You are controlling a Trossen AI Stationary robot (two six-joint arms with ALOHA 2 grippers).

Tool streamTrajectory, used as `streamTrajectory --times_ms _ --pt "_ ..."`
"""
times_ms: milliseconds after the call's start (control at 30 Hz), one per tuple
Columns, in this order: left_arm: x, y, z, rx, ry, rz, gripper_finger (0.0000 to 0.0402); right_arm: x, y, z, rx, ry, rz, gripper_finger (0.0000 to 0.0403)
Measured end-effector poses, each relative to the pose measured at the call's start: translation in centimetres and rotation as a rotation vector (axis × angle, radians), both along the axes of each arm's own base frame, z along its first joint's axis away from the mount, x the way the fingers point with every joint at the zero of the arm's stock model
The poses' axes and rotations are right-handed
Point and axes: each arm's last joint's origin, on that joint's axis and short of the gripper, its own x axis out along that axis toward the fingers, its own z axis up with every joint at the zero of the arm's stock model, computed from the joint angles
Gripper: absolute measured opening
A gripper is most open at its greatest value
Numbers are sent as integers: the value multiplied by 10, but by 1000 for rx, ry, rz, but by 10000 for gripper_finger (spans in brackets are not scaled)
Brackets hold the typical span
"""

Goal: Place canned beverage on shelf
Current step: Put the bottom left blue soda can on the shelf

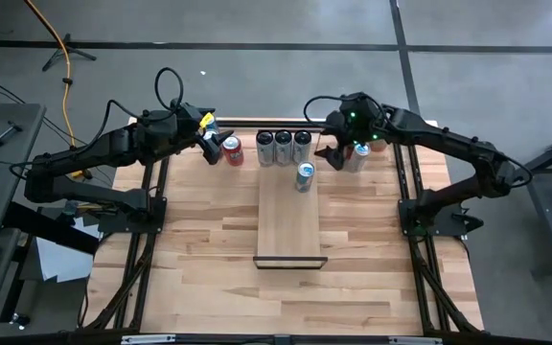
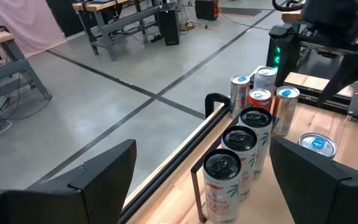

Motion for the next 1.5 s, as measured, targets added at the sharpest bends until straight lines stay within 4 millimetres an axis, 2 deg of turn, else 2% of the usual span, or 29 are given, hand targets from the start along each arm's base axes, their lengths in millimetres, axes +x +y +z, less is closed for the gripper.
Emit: streamTrajectory --times_ms 100,300,467,633,700,767,967,1333,1500 --pt "0 0 0 0 0 0 326 0 1 0 19 -2 33 335" --pt "0 0 0 0 0 0 326 -7 9 -5 82 -8 384 334" --pt "0 0 0 -12 -11 5 326 -13 5 -9 112 -42 488 334" --pt "0 0 0 -12 -11 5 326 -23 -3 -50 194 -78 486 334" --pt "0 0 0 -13 -9 4 326 -27 -6 -66 215 -98 437 334" --pt "0 0 0 -13 -9 5 326 -27 -9 -72 213 -147 394 334" --pt "0 0 0 -13 -9 5 326 -17 -12 -64 279 -265 272 334" --pt "0 0 -1 -13 -3 5 326 -4 -3 -48 318 -342 270 334" --pt "0 0 -1 -12 -2 5 326 0 2 -50 100 -304 309 334"
